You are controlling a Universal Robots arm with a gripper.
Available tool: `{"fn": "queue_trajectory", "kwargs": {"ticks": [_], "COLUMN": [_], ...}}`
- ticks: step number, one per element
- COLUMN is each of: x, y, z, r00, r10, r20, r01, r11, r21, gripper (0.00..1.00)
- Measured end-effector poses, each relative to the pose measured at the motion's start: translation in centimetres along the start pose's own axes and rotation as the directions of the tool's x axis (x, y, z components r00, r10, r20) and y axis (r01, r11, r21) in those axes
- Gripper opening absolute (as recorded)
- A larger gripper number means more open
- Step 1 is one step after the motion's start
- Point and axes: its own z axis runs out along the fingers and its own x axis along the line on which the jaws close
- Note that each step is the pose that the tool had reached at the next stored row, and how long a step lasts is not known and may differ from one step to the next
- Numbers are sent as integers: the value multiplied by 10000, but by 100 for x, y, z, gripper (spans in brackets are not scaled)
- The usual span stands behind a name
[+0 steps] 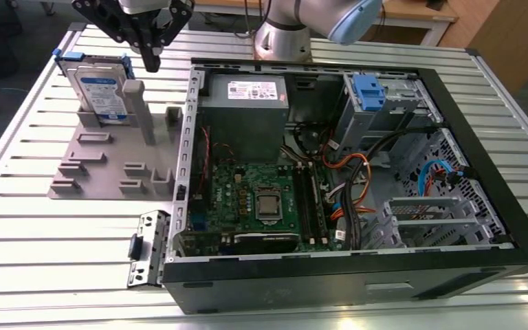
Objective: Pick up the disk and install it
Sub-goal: 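Reach for the disk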
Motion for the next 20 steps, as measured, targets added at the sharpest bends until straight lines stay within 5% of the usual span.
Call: {"fn": "queue_trajectory", "kwargs": {"ticks": [20], "x": [159], "y": [-12], "z": [-4], "r00": [10000], "r10": [0], "r20": [0], "r01": [0], "r11": [10000], "r21": [0], "gripper": [10]}}
